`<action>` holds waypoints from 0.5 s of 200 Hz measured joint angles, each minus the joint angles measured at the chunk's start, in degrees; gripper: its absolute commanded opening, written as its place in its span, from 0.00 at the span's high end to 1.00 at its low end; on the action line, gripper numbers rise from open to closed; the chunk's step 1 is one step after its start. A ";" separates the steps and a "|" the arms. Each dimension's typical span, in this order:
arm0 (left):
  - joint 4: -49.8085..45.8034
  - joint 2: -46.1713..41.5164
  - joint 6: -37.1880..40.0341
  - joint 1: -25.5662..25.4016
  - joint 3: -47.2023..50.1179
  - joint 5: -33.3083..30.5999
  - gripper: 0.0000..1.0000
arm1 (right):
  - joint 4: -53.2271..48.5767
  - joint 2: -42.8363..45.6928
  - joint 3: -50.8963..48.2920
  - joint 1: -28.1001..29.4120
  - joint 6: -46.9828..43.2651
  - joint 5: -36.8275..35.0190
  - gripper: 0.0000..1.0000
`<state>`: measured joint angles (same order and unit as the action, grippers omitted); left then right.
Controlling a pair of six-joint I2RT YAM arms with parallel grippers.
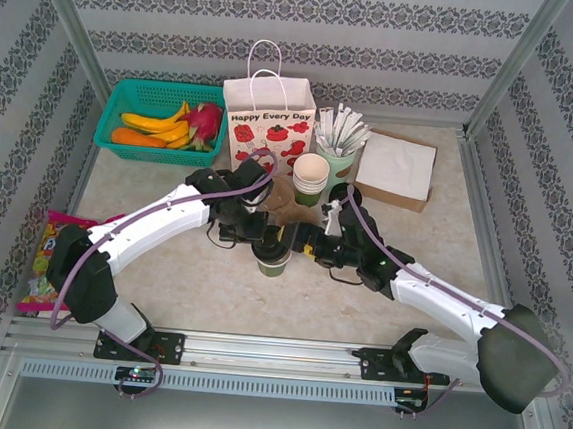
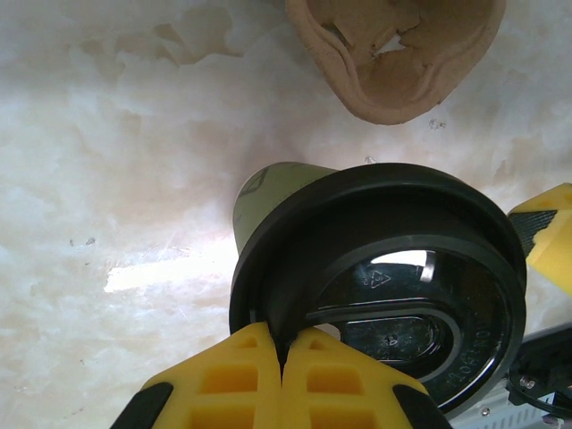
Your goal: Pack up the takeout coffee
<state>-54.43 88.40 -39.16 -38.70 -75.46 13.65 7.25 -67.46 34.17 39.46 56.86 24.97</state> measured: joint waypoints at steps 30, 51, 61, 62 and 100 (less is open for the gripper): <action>0.02 0.37 0.00 0.00 0.00 -0.02 1.00 | 0.68 -1.70 0.04 0.83 0.00 0.15 0.02; 0.02 0.63 0.02 -0.02 0.00 -0.13 1.00 | 0.90 -2.78 0.28 1.31 -0.02 0.24 0.02; 0.02 0.68 0.04 -0.11 0.00 -0.24 1.00 | 1.07 -2.99 0.42 1.55 -0.02 0.28 0.02; 0.02 0.68 0.02 -0.11 0.00 -0.24 1.00 | 1.07 -2.99 0.44 1.57 -0.02 0.28 0.02; 0.63 0.83 0.02 -0.35 0.81 0.04 1.00 | 1.60 -3.10 0.70 1.57 -0.07 0.44 0.02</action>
<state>-53.80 89.23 -39.13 -39.05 -74.65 13.69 8.84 -70.57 34.87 41.04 56.80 25.41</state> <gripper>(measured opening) 0.050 0.980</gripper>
